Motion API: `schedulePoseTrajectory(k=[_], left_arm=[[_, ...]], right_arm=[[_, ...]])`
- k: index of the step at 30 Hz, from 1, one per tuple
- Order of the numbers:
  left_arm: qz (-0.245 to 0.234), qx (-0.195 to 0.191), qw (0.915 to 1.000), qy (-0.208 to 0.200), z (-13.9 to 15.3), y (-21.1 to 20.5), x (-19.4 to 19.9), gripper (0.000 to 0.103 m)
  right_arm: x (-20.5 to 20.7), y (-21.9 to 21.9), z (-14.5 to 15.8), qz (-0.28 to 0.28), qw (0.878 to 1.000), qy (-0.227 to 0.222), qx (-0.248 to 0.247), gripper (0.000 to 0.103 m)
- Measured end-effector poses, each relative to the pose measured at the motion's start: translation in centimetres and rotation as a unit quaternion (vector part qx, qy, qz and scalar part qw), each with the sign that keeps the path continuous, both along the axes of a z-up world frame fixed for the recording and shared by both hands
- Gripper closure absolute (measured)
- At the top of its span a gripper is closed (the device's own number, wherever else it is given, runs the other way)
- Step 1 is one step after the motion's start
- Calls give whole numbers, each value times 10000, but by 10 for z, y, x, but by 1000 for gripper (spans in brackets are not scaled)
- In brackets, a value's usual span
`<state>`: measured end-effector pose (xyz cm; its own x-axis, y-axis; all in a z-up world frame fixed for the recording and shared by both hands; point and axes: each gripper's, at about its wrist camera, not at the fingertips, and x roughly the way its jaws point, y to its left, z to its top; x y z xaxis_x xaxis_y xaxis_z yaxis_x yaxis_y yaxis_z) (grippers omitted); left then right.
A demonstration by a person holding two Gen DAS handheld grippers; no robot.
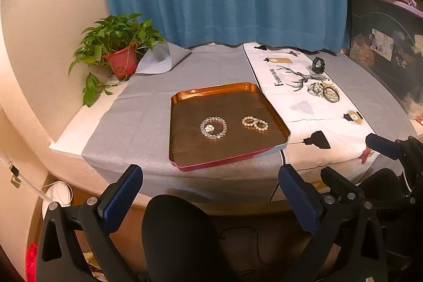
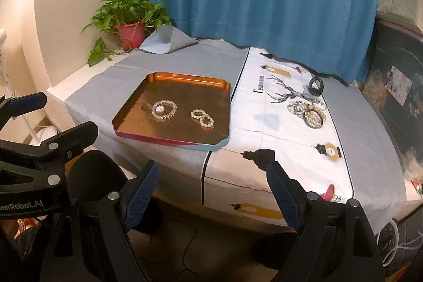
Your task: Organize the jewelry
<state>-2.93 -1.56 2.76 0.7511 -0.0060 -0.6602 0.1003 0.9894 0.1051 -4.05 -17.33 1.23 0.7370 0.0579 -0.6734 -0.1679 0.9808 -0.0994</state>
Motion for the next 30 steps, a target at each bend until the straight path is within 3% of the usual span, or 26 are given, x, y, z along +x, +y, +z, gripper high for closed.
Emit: schedulePoseTrajectory(k=[18, 30], left_arm=[[-133, 93, 9991, 382, -22, -16, 20, 1], [-328, 80, 9977, 596, -26, -43, 55, 1]], right_arm=[[17, -25, -23, -238, 9992, 292, 137, 19], [40, -90, -35, -969, 9933, 372, 501, 19]])
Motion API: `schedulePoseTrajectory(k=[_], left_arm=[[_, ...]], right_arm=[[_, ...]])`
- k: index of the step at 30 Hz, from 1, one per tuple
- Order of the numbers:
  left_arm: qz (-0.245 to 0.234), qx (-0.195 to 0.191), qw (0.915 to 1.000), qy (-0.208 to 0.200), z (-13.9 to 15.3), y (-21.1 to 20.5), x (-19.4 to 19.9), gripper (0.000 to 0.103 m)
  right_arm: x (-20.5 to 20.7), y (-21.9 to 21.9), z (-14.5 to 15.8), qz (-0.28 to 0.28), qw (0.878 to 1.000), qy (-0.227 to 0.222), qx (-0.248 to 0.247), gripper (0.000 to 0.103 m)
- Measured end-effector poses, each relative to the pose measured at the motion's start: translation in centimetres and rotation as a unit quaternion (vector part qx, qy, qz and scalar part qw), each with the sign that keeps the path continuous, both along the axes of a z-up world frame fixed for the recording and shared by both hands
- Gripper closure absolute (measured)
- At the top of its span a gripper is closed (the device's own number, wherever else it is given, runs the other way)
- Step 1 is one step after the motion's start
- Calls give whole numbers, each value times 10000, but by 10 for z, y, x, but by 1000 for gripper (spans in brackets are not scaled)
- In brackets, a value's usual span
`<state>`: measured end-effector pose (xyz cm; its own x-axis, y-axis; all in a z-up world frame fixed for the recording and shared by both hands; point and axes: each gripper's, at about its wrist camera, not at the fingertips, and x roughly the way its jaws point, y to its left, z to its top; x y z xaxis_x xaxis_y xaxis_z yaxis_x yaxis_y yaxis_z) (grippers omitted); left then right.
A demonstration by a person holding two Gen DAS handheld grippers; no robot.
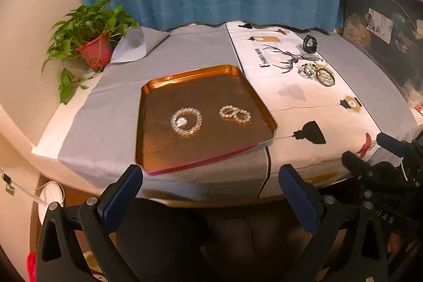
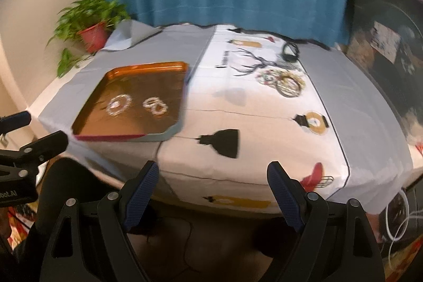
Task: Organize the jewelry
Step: 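Reach the right gripper to the silver bangle and grasp it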
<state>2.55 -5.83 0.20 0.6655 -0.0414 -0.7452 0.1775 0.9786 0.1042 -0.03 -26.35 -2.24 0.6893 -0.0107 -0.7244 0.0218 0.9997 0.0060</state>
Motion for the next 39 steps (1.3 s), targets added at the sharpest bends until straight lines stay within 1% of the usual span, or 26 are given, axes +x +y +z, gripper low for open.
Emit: schedulePoseTrajectory(k=[3, 7, 9, 12, 14, 17, 21, 24, 26, 29, 30, 31, 32, 36, 39], left_arm=[[-130, 48, 9999, 5, 0, -16, 14, 1], [-311, 54, 9995, 8, 0, -42, 39, 1], [-445, 68, 9990, -9, 0, -61, 56, 1], [-656, 148, 9977, 20, -4, -90, 86, 1], [-743, 240, 9969, 98, -10, -108, 108, 1], [-795, 412, 9958, 183, -21, -130, 138, 1], [-787, 449, 9956, 259, -30, -146, 170, 1], [-775, 504, 9953, 301, -36, -153, 185, 1], [-770, 526, 9951, 322, -39, -158, 195, 1], [-785, 530, 9947, 402, -46, -165, 209, 1], [-804, 522, 9945, 430, -48, -167, 212, 1], [-827, 514, 9942, 451, -50, -170, 214, 1], [-865, 500, 9939, 471, -52, -173, 217, 1], [-1101, 347, 9915, 602, -61, -190, 225, 1], [-1371, 88, 9873, 793, -68, -206, 231, 1]], right_arm=[[10, -30, -2, -320, 9994, -34, 142, 19], [26, -69, -4, -711, 9973, -50, 178, 19], [39, -93, -7, -915, 9955, -62, 221, 18], [62, -119, -16, -1060, 9939, -41, 300, 16], [77, -130, -24, -1067, 9937, -6, 339, 15], [111, -142, -41, -995, 9945, 172, 288, 15], [164, -150, -63, -818, 9957, 370, 249, 15], [199, -150, -73, -734, 9961, 464, 141, 15], [219, -150, -76, -718, 9966, 413, 50, 15], [239, -151, -83, -654, 9964, 541, -76, 16], [240, -152, -84, -636, 9965, 529, -78, 24], [236, -154, -81, -631, 9971, 425, -10, 32], [232, -157, -80, -641, 9972, 369, 51, 42], [205, -172, -80, -745, 9964, 394, 122, 42], [181, -185, -78, -846, 9956, 377, 169, 42]])
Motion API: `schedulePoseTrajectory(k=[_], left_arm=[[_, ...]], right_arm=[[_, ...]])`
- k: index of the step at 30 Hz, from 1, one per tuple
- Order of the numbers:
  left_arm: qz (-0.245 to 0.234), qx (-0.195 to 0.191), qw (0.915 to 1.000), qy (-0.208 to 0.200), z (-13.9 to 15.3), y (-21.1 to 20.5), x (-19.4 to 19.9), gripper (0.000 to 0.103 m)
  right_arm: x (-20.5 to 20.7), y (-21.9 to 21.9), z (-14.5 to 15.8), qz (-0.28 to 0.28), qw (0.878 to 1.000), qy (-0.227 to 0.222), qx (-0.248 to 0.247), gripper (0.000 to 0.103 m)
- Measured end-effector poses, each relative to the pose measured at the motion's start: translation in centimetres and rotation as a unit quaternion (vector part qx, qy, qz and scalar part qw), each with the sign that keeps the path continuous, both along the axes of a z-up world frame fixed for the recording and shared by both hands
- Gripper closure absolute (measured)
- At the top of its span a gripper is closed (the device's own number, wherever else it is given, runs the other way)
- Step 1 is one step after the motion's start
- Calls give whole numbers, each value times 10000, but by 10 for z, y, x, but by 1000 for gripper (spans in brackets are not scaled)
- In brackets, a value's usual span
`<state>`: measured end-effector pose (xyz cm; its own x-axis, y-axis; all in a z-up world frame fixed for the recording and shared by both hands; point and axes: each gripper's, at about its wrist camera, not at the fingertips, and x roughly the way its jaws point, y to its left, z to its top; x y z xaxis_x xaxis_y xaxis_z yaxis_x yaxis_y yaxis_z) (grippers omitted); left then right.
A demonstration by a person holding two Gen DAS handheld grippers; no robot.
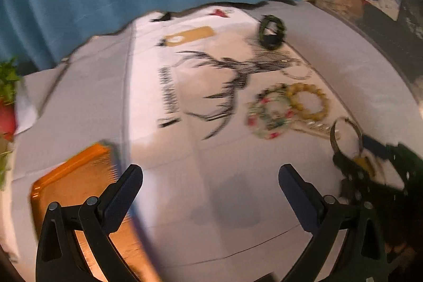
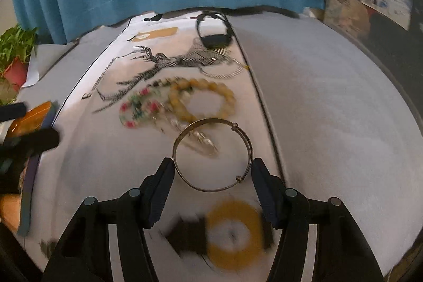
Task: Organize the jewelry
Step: 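Reach the right gripper to the silver bangle and grasp it, then grasp the pink-green bead bracelet with the left gripper while the right gripper lifts the bangle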
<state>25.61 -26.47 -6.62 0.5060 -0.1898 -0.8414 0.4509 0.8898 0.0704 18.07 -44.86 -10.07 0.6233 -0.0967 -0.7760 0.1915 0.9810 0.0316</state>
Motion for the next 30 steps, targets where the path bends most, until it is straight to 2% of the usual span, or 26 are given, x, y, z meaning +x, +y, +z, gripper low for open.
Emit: schedulePoseTrajectory(k=[3, 5, 9, 14, 18, 22, 25, 27, 30], left_arm=[[-205, -205, 9993, 243, -9, -18, 9, 1], [-277, -204, 9989, 306, -13, -26, 15, 1], [-93, -249, 9990, 367, -19, -26, 32, 1], [193, -314, 9984, 418, -26, -18, 52, 1], [117, 25, 9988, 478, -40, -25, 62, 1], [88, -152, 9985, 509, -43, -23, 63, 2], [-72, -78, 9983, 575, -45, -30, 62, 16], [-241, -136, 9981, 549, -43, -33, 58, 30], [-389, -156, 9980, 480, -41, -33, 54, 41]], right_arm=[[-19, -17, 0, -265, 9996, -20, -32, 42], [-26, -26, -1, -401, 9992, -5, -70, 42], [-36, -45, 2, -607, 9981, -82, -88, 42], [-33, -49, -3, -646, 9976, -59, -239, 42], [-31, -48, -4, -651, 9975, -80, -252, 42], [-29, -47, -4, -640, 9974, -77, -324, 42], [-27, -46, -4, -645, 9973, -84, -352, 42], [-27, -46, -4, -654, 9972, -79, -346, 42], [-26, -46, -4, -644, 9973, -78, -350, 42]])
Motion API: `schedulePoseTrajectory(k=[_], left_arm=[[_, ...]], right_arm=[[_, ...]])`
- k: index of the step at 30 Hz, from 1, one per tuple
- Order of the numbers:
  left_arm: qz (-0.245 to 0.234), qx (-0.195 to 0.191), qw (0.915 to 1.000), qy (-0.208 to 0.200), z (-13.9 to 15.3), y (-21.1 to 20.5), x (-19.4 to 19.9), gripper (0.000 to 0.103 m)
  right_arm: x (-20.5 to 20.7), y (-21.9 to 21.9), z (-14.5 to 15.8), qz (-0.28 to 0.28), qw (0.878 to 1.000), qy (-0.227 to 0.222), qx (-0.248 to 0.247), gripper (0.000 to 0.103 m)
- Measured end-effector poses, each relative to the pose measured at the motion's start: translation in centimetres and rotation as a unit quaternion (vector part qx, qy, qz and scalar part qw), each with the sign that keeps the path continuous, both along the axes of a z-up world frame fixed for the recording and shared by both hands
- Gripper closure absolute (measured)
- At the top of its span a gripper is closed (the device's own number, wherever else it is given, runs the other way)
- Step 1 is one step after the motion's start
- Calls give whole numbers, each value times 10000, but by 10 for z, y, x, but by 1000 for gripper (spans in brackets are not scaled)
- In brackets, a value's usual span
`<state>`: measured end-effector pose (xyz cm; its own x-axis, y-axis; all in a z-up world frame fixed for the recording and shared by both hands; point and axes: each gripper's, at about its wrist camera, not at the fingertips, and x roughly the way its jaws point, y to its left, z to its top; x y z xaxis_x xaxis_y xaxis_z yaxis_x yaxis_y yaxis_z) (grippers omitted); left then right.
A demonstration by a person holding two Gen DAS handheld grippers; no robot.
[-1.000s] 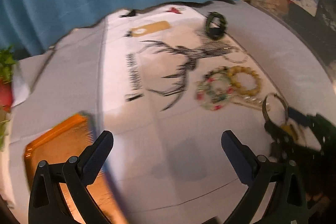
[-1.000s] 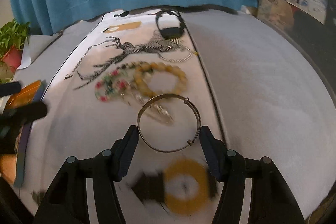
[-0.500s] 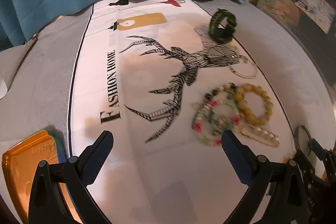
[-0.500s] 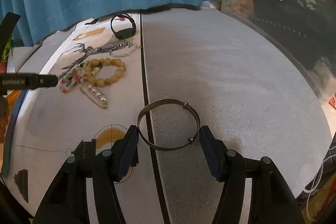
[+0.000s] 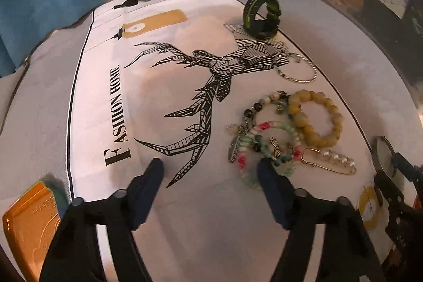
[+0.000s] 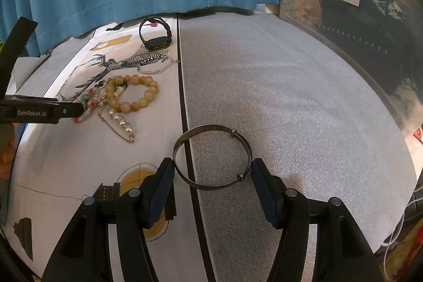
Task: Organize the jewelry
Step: 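Grasp the pink-green bead bracelet with the left gripper while the right gripper lifts the bangle, then carry the bead bracelet in the left gripper toward the tray while the right gripper carries the bangle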
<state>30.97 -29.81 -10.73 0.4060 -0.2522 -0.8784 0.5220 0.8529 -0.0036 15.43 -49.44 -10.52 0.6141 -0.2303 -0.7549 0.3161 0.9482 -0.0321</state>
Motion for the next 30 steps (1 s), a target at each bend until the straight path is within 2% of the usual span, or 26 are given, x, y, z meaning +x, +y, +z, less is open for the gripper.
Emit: schedulePoseTrajectory(k=[4, 8, 10, 14, 19, 20, 21, 23, 25, 26, 30], left_arm=[[-93, -34, 9999, -56, 2, 2, -4, 57], [-509, 34, 9987, 15, 4, -11, -11, 98], [-629, 88, 9980, 77, 6, -16, -14, 99], [-563, -306, 9977, 236, 23, -3, -21, 99], [-529, -720, 9960, -74, 69, 24, -51, 99], [-501, -793, 9955, -149, 78, 31, -59, 99], [-473, -843, 9951, -210, 87, 39, -67, 99], [-433, -904, 9945, -296, 99, 51, -82, 99], [-371, -893, 9947, -338, 106, 64, -94, 99], [-314, -879, 9950, -343, 107, 71, -99, 99], [-152, -896, 9951, -397, 108, 91, -116, 99]], right_arm=[[0, 0, 0, 0, 10000, -8, -2, 42], [0, 0, -1, 0, 10000, -5, -15, 42], [1, 1, 0, 19, 10000, 39, -24, 43], [-6, 0, 5, 9, 9998, 152, 91, 43], [-24, 10, 34, 16, 9998, -97, 150, 45], [-28, 13, 42, 116, 9995, -164, 239, 87], [-29, 16, 46, 128, 9994, -146, 297, 101], [-36, 24, 62, 232, 9985, -321, 374, 101], [-39, 36, 66, 310, 9990, -324, -14, 101], [-39, 37, 66, 324, 9989, -328, -20, 101], [-53, 12, 53, -141, 9978, -386, 516, 99]])
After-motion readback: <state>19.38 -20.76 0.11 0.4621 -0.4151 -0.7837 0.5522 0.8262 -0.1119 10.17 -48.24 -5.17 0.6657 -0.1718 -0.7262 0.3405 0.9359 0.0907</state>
